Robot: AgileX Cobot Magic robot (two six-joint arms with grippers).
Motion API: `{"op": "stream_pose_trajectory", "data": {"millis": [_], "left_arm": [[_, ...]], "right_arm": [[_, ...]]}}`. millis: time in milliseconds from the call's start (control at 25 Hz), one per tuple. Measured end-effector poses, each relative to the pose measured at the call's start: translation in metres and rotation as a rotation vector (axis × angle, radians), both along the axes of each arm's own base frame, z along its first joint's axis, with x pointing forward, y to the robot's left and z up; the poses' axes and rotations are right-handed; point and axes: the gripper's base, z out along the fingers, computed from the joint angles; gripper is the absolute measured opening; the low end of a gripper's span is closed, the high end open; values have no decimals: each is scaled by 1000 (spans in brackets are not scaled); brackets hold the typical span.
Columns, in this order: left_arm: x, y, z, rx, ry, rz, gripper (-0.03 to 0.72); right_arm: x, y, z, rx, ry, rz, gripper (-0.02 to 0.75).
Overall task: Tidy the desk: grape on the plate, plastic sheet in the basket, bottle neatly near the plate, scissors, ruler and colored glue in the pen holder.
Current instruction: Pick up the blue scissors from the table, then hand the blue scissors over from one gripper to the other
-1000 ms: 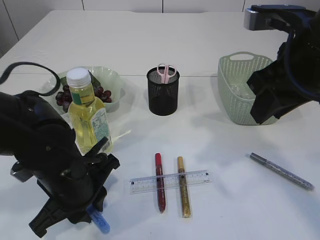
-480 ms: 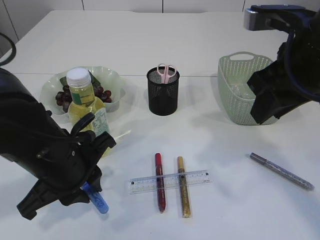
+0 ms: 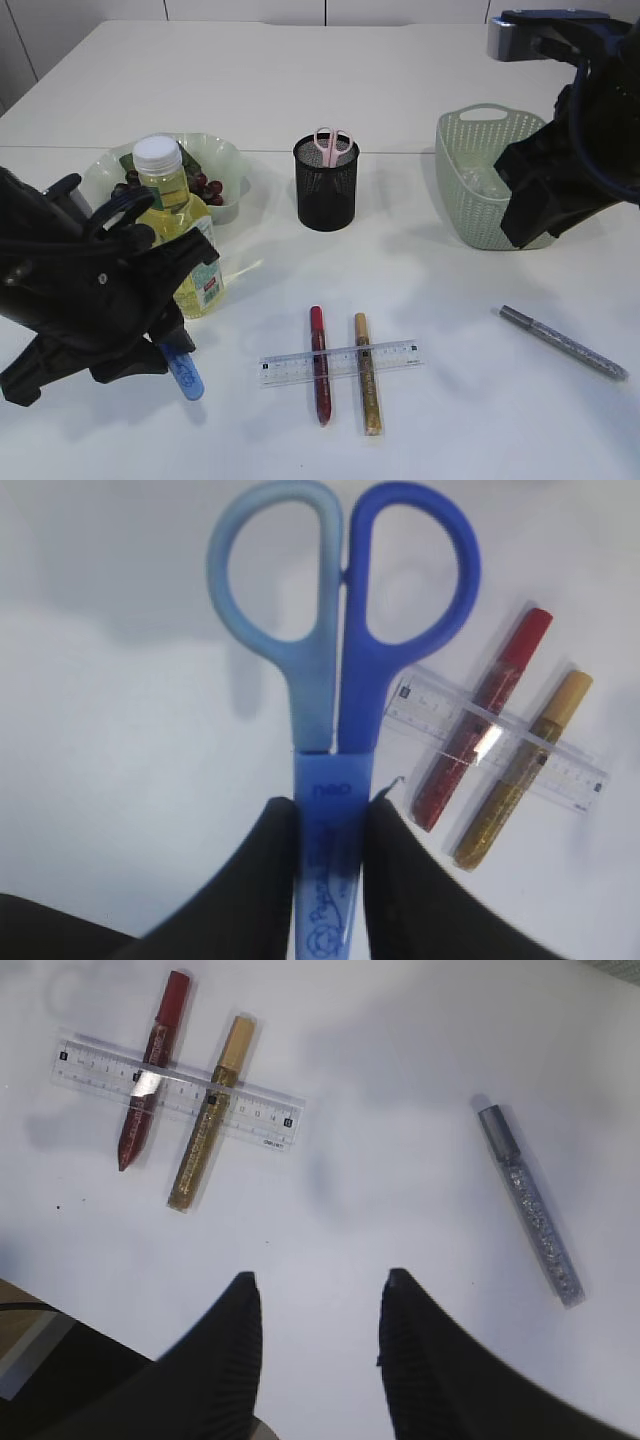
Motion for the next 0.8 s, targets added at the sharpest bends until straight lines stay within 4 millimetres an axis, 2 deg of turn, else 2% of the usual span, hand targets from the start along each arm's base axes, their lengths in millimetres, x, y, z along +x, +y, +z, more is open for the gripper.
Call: {"op": "stream_pose_trajectory", "data": {"millis": [320,800], "left_arm": [[-5,8,19,33,-100,-140,141],[-2,5,25,128,-257,-470,141]], "right_arm": [[0,0,0,-1,-1,2,323],[0,0,0,-1,-1,3,323]]}}
